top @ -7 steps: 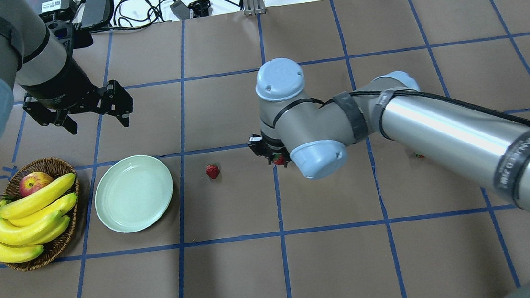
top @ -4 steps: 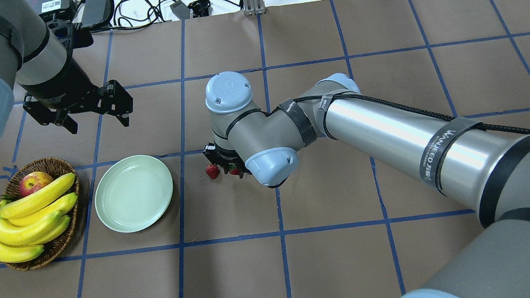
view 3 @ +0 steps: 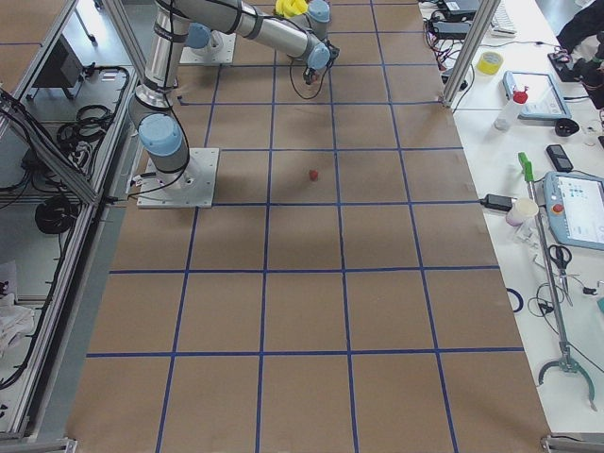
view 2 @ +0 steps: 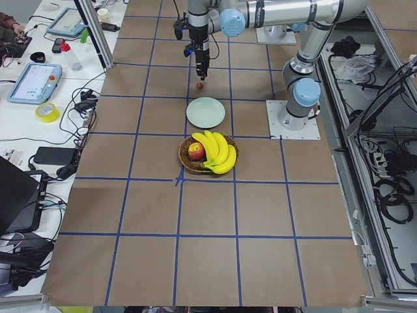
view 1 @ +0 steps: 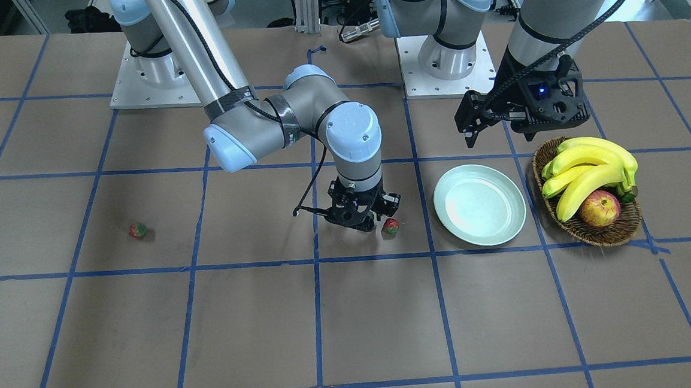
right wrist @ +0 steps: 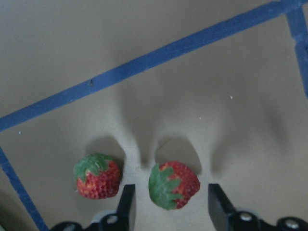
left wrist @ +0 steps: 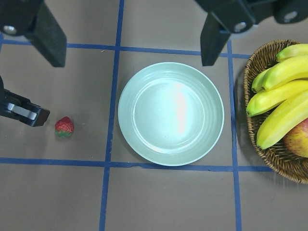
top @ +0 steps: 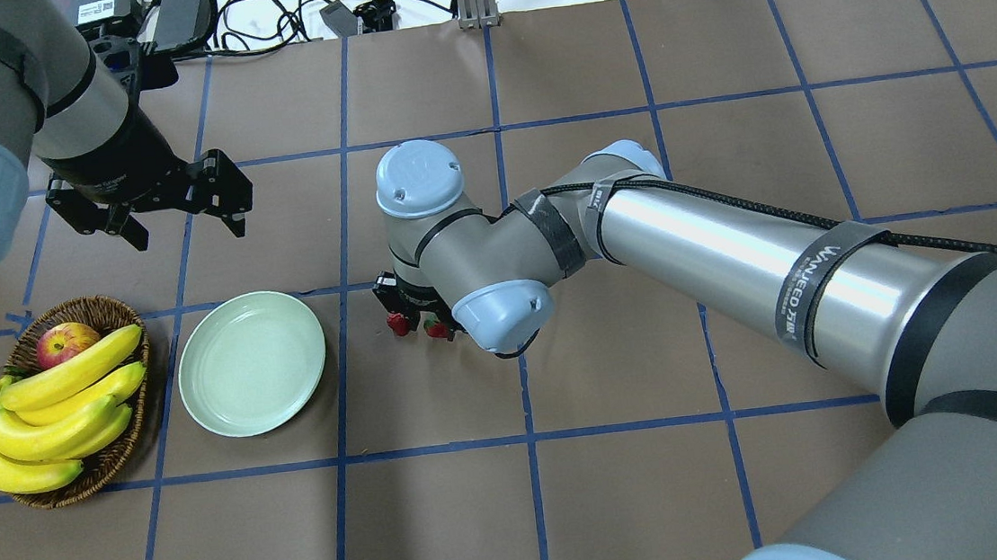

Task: Collect all strawberries into plate
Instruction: 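Carry it with the right gripper beside the first strawberry and release, then move the right gripper to the last far strawberry and grasp it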

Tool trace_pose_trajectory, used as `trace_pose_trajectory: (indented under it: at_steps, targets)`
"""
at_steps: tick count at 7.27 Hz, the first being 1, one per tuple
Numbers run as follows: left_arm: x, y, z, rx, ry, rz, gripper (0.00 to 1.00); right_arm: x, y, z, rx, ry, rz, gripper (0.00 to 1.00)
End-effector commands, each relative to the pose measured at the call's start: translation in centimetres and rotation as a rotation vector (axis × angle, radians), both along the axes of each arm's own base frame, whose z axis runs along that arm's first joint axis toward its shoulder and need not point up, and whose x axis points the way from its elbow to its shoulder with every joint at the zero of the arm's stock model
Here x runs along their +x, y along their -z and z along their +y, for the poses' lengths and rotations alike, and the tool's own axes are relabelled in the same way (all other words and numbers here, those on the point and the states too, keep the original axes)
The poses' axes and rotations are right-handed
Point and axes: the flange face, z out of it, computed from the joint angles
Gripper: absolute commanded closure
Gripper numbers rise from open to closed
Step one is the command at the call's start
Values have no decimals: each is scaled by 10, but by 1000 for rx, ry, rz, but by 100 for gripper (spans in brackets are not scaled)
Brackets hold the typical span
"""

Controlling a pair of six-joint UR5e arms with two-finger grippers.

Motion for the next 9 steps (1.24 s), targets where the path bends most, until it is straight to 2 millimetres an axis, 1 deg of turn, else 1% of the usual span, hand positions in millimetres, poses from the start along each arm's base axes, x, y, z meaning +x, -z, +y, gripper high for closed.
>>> trace_pose_trajectory:
  at_steps: [1, 3, 4, 5, 6, 7, 8, 9]
  targets:
    - [0, -1, 1, 0, 2, -3, 0, -1, -3, 1, -1, -5, 0, 0]
    - [0, 0, 1, 3, 2, -3, 0, -4, -7, 0, -14, -18, 5, 0]
    - [-1, 8, 3, 19, 5, -3, 0, -22, -30, -11, -63, -104, -5, 0]
    - [0, 8, 3, 14, 5, -5, 0, -69, -64, -37, -84, -89, -4, 0]
    - [-1, 6, 4, 10, 5, -5, 0, -128, -82, -53, -51, -132, 16, 0]
    - [-1, 7, 4, 11, 5, -5, 0, -192, -87, -62, -44, -232, 82, 0]
    - [-1, 7, 4, 10, 5, -5, 0, -268, -90, -68, -37, -282, 184, 0]
    - [-1, 11, 6, 25, 6, -3, 0, -337, -79, -64, 6, -241, 186, 0]
